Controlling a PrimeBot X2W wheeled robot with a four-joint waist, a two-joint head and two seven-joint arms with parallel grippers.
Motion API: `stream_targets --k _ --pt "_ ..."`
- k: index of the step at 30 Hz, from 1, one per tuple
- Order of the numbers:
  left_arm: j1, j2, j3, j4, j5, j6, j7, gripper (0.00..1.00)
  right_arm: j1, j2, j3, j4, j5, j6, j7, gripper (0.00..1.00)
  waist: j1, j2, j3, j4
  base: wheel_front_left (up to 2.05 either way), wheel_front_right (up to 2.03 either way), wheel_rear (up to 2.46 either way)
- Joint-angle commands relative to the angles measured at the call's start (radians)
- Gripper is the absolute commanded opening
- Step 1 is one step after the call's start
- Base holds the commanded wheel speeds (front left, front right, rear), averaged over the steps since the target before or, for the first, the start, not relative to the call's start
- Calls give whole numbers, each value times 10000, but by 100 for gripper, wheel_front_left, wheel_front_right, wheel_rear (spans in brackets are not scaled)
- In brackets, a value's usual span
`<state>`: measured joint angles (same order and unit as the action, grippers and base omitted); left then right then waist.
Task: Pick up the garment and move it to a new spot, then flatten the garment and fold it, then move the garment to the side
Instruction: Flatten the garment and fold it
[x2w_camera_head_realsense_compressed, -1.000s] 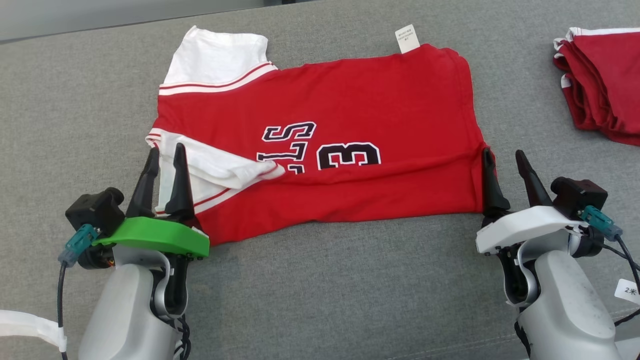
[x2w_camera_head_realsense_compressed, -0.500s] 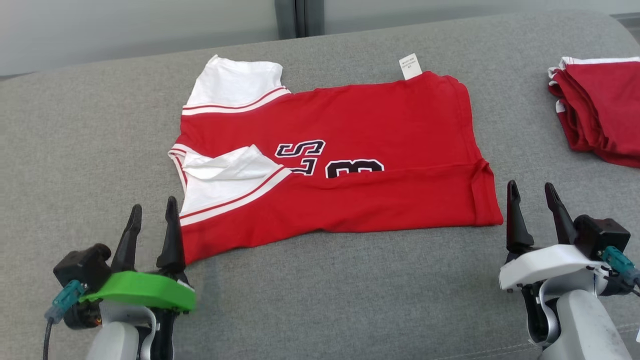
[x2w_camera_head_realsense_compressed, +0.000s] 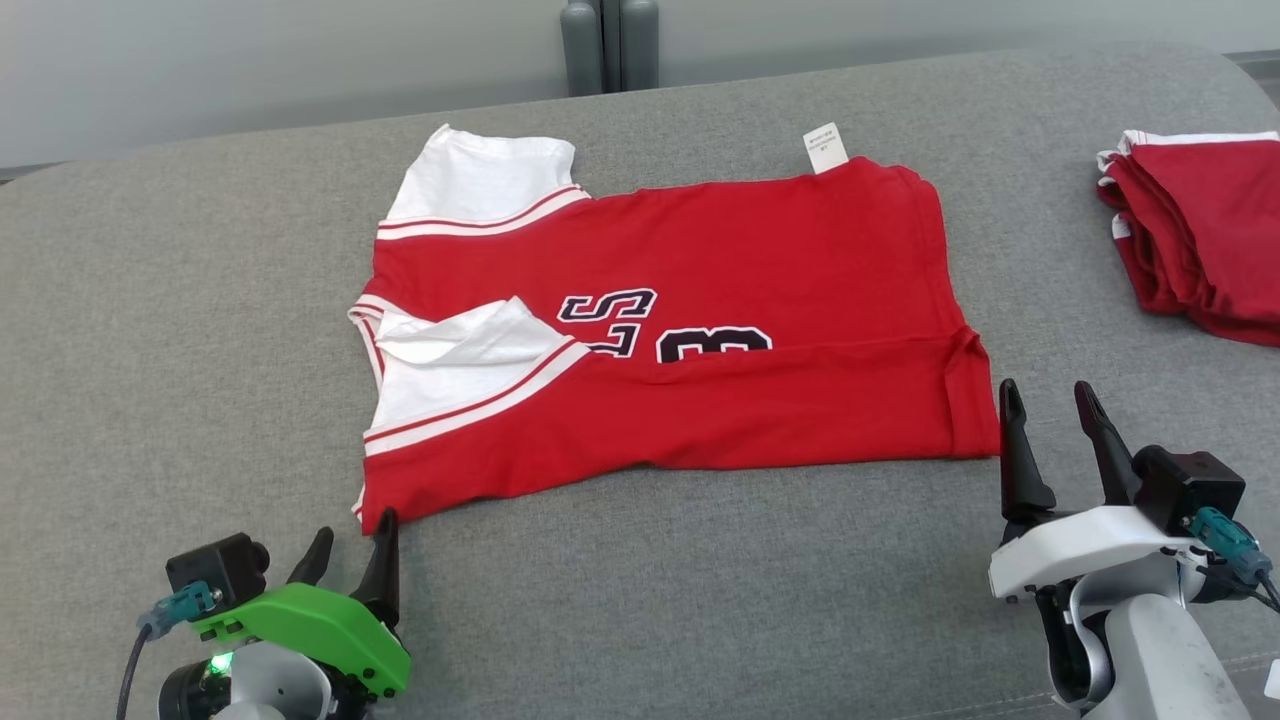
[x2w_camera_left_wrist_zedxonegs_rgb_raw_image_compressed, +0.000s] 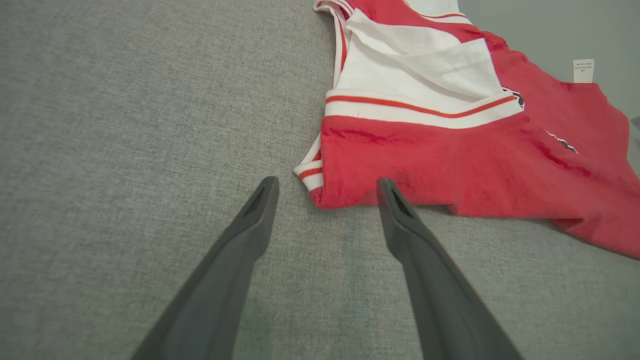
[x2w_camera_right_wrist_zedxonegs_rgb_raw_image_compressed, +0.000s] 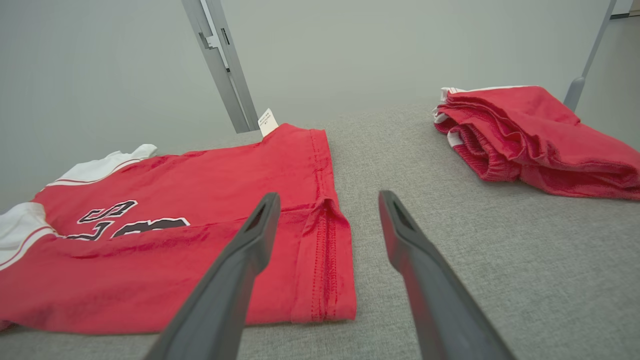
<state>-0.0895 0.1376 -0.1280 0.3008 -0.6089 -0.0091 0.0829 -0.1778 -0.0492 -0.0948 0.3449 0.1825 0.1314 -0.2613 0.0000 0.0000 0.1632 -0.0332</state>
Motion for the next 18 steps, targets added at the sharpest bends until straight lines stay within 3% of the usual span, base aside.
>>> stream_targets --k 1,7,9,10,11,12,13,18 --pt "-127 4 81 92 -42 83 27 100 -89 -26 14 -43 -8 -16 21 100 0 0 132 -147 0 0 0" --pt "-502 3 200 496 -243 231 174 100 -156 -22 31 -23 -107 -16 114 100 0 0 357 -424 0 0 0" --pt "-616 21 204 587 -269 236 195 68 -176 -24 58 56 -142 -16 221 100 0 0 411 -485 0 0 0" --pt "-679 5 216 635 -305 217 191 45 -210 -22 78 127 -163 -16 291 100 0 0 437 -506 0 0 0" --pt "-713 -2 225 688 -319 228 207 35 -243 -24 96 191 -175 -16 325 100 0 0 454 -518 0 0 0" --pt "-747 6 211 750 -312 251 220 14 -281 -24 115 278 -185 -16 394 100 0 0 470 -530 0 0 0" --pt "-780 4 184 792 -305 241 226 1 -316 -24 128 363 -178 -16 428 100 0 0 484 -535 0 0 0" --pt "-915 -72 98 743 -290 131 31 0 -612 -22 386 1042 -8 -16 622 100 0 0 515 -459 0 0 0"
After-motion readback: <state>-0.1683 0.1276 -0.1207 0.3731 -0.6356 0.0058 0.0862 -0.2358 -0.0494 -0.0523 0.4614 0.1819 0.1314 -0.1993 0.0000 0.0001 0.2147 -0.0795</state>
